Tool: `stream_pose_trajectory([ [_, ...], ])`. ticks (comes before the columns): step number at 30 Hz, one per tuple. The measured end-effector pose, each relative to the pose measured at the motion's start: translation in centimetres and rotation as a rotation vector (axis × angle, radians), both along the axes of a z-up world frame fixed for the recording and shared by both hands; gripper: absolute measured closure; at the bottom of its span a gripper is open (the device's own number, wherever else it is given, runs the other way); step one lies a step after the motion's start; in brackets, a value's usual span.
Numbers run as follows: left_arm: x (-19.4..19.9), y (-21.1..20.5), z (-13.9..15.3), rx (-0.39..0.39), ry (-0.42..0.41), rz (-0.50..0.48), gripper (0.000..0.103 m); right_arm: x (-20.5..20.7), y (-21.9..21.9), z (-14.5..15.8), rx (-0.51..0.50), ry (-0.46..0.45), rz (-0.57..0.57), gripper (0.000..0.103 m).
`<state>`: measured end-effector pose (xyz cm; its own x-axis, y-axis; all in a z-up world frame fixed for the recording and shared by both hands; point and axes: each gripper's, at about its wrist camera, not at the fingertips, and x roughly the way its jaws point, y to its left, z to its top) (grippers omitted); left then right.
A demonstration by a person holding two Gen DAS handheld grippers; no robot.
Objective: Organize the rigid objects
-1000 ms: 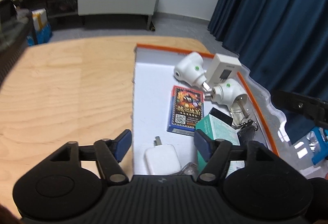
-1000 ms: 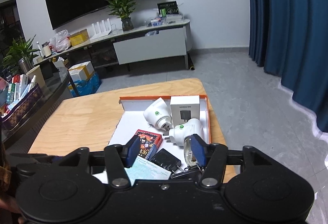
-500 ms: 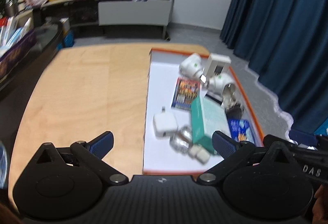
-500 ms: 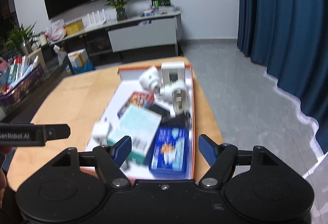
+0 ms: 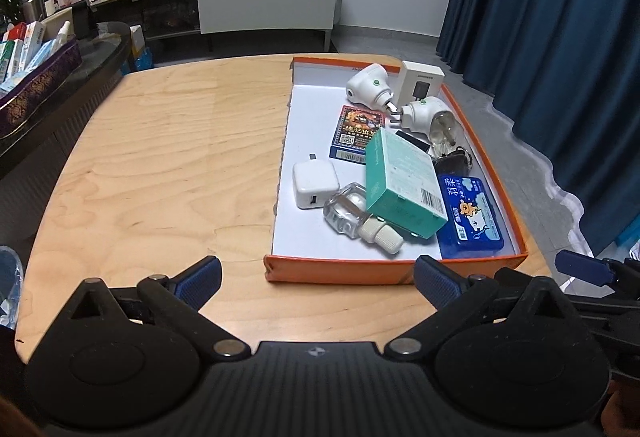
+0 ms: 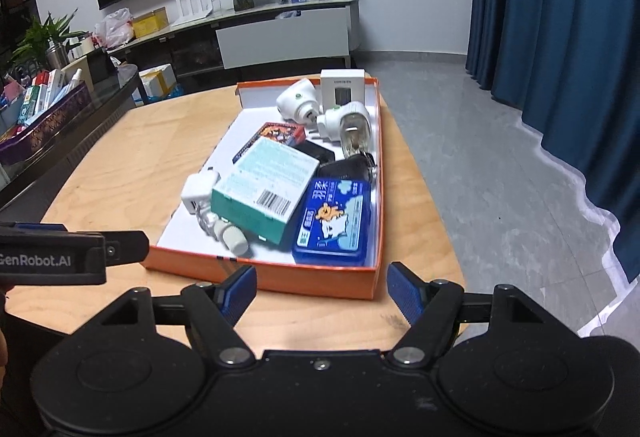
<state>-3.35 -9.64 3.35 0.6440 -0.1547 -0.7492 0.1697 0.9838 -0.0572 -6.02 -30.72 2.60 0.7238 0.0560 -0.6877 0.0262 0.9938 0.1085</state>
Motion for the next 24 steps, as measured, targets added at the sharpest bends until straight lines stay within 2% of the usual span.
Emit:
stream_pose_trajectory([
  [24, -0.85, -0.34, 0.12, 0.032, -0.014, 0.001, 0.000, -0.14, 0.34, -0.24, 0.004, 0.017, -0.005, 0.018],
])
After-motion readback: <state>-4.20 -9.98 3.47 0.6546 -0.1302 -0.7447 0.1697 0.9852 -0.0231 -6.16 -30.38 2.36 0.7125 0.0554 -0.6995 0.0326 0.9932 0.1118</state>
